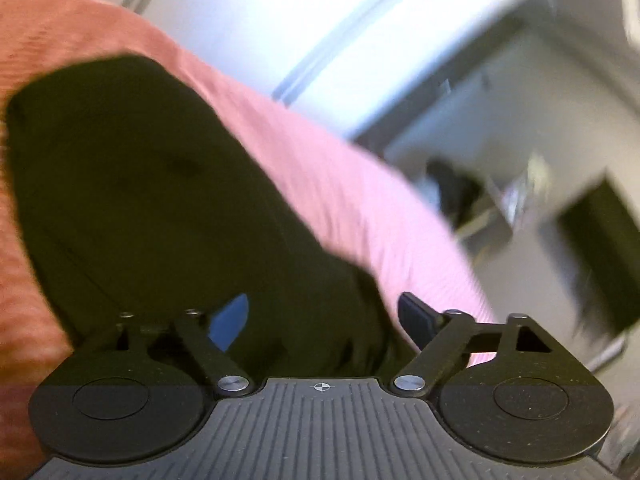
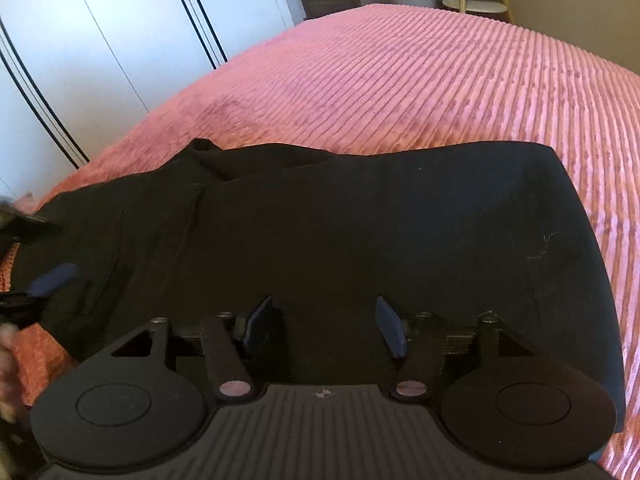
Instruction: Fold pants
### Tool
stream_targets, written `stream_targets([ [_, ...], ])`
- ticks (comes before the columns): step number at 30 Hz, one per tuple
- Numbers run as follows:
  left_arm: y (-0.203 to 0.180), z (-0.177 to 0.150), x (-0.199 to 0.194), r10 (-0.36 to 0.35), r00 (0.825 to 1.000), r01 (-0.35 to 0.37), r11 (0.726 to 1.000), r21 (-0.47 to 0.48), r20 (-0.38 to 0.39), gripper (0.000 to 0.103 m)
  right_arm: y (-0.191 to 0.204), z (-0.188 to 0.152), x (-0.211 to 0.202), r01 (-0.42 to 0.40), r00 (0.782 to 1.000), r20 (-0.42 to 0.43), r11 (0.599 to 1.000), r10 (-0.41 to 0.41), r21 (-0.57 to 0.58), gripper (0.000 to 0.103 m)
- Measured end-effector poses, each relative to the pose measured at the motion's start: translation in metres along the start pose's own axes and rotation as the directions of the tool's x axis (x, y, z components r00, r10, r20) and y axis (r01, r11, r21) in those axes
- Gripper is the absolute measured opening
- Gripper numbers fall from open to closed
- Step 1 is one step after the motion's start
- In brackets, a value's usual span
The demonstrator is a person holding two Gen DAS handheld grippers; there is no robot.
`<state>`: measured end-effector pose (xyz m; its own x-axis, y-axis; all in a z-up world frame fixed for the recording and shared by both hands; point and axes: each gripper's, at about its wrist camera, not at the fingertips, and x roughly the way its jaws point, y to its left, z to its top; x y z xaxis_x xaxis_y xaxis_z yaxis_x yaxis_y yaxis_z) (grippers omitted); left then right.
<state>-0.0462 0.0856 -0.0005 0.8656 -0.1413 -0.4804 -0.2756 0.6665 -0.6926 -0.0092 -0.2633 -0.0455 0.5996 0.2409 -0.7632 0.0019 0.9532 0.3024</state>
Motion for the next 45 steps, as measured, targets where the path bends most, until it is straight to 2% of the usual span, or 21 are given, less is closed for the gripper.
stream_targets([
  [3, 0.048, 0.031, -0.031, 0.004, 0.993, 0.016, 0.987, -0.16, 0.119, 0.092, -0.008, 0.002, 0.0, -0.022, 1.0, 0.003, 0.999, 0.022, 0.048, 0.059],
  [5, 0.087, 0.045, -0.04, 0.02, 0.989, 0.019, 0.965, -0.262, 0.147, 0.092, -0.009, 0.002, 0.001, -0.028, 1.0, 0.004, 0.998, 0.028, 0.059, 0.06],
  [9, 0.153, 0.053, -0.051, 0.111, 0.99, -0.07, 0.924, -0.376, 0.09, 0.084, -0.006, 0.003, 0.005, -0.028, 1.0, 0.005, 0.998, 0.028, 0.05, 0.065],
  [10, 0.167, 0.052, -0.052, 0.11, 0.991, -0.07, 0.912, -0.405, 0.076, 0.084, -0.006, 0.003, 0.006, -0.028, 1.0, 0.005, 0.999, 0.028, 0.045, 0.066],
  [14, 0.194, 0.052, -0.038, 0.0, 0.997, 0.041, 0.838, -0.545, 0.074, 0.082, -0.005, 0.004, 0.008, -0.031, 1.0, 0.006, 0.999, 0.031, 0.044, 0.069],
  [16, 0.199, 0.054, -0.033, 0.001, 0.997, 0.045, 0.829, -0.558, 0.082, 0.079, -0.006, 0.004, 0.006, -0.033, 0.999, 0.008, 0.998, 0.033, 0.049, 0.07],
  [21, 0.196, 0.061, -0.025, 0.008, 0.995, 0.042, 0.858, -0.512, 0.095, 0.077, -0.007, 0.004, 0.007, -0.034, 0.999, 0.01, 0.998, 0.034, 0.051, 0.071],
  [23, 0.2, 0.064, -0.019, 0.013, 0.995, 0.04, 0.858, -0.511, 0.1, 0.07, -0.005, 0.004, 0.007, -0.032, 0.999, 0.01, 0.999, 0.031, 0.043, 0.073],
  [25, 0.203, 0.066, -0.014, 0.029, 0.995, 0.024, 0.861, -0.508, 0.096, 0.055, -0.004, 0.004, 0.008, -0.029, 1.0, 0.009, 0.999, 0.028, 0.033, 0.074],
  [26, 0.203, 0.066, -0.014, 0.03, 0.995, 0.021, 0.869, -0.495, 0.095, 0.052, -0.003, 0.004, 0.008, -0.027, 1.0, 0.009, 0.999, 0.027, 0.03, 0.074],
  [28, 0.199, 0.068, -0.014, 0.034, 0.993, 0.02, 0.888, -0.459, 0.11, 0.04, -0.005, 0.004, 0.008, -0.03, 1.0, 0.009, 0.999, 0.03, 0.035, 0.074],
  [30, 0.186, 0.071, -0.021, 0.007, 0.988, 0.05, 0.931, -0.361, 0.157, 0.033, -0.006, 0.005, 0.007, -0.034, 0.999, 0.012, 0.998, 0.033, 0.046, 0.074],
  [32, 0.173, 0.075, -0.022, -0.013, 0.981, 0.069, 0.956, -0.284, 0.196, 0.034, -0.007, 0.005, 0.007, -0.036, 0.999, 0.015, 0.998, 0.036, 0.052, 0.074],
  [33, 0.171, 0.075, -0.02, -0.005, 0.98, 0.061, 0.959, -0.277, 0.197, 0.039, -0.007, 0.005, 0.007, -0.038, 0.999, 0.016, 0.998, 0.037, 0.053, 0.074],
  [34, 0.172, 0.076, -0.015, 0.01, 0.983, 0.044, 0.957, -0.287, 0.183, 0.054, -0.008, 0.005, 0.007, -0.041, 0.999, 0.017, 0.998, 0.04, 0.055, 0.075],
  [36, 0.178, 0.076, -0.002, 0.039, 0.991, 0.005, 0.945, -0.328, 0.128, 0.067, -0.008, 0.005, 0.007, -0.047, 0.999, 0.02, 0.997, 0.046, 0.059, 0.076],
  [37, 0.18, 0.075, 0.001, 0.055, 0.993, -0.016, 0.941, -0.339, 0.105, 0.052, -0.009, 0.006, 0.007, -0.051, 0.999, 0.021, 0.997, 0.049, 0.063, 0.076],
  [40, 0.174, 0.079, -0.005, 0.033, 0.992, 0.008, 0.951, -0.309, 0.126, 0.03, -0.01, 0.006, 0.006, -0.06, 0.998, 0.023, 0.995, 0.058, 0.077, 0.076],
  [42, 0.155, 0.085, -0.012, 0.035, 0.989, 0.003, 0.965, -0.261, 0.141, 0.026, -0.014, 0.007, 0.003, -0.07, 0.997, 0.036, 0.992, 0.067, 0.104, 0.076],
  [45, 0.115, 0.091, -0.019, 0.056, 0.985, -0.039, 0.994, -0.106, 0.163, 0.022, -0.027, 0.009, -0.004, -0.09, 0.994, 0.081, 0.979, 0.076, 0.184, 0.076],
])
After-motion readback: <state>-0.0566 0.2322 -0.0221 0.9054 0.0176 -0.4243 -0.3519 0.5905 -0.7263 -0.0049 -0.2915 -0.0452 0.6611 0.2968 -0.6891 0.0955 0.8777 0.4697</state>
